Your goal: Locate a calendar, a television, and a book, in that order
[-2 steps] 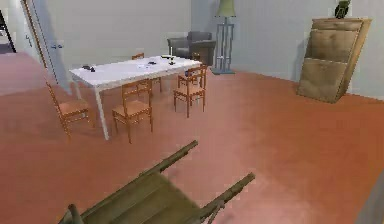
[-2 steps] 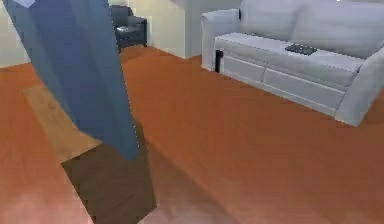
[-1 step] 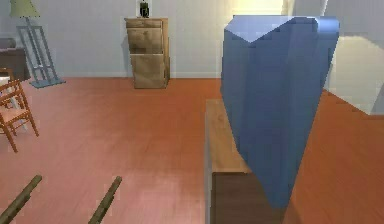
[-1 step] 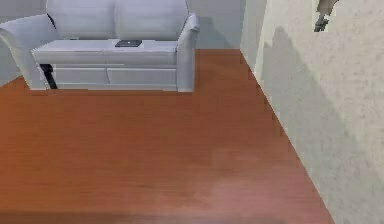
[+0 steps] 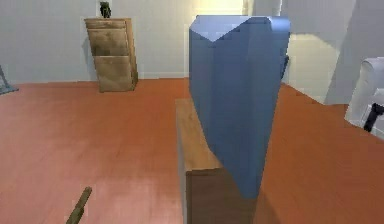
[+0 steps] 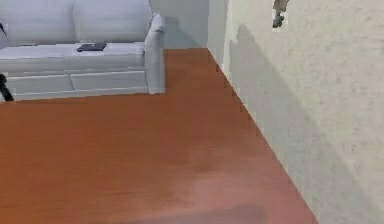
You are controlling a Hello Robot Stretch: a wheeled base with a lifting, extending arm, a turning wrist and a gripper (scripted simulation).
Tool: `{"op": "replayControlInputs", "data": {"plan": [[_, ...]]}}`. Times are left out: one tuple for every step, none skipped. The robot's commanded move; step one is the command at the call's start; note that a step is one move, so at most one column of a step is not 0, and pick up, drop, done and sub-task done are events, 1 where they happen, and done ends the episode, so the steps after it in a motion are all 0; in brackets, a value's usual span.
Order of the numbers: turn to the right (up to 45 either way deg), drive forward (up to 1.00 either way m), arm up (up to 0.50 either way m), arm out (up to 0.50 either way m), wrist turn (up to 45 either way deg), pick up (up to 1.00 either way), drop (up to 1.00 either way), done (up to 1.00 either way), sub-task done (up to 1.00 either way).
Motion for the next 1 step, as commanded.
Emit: {"op": "replayControlInputs", "data": {"plan": [[0.0, 0.0, 0.0, 0.0, 0.0, 0.0, 0.0, 0.0, 1.0]]}}
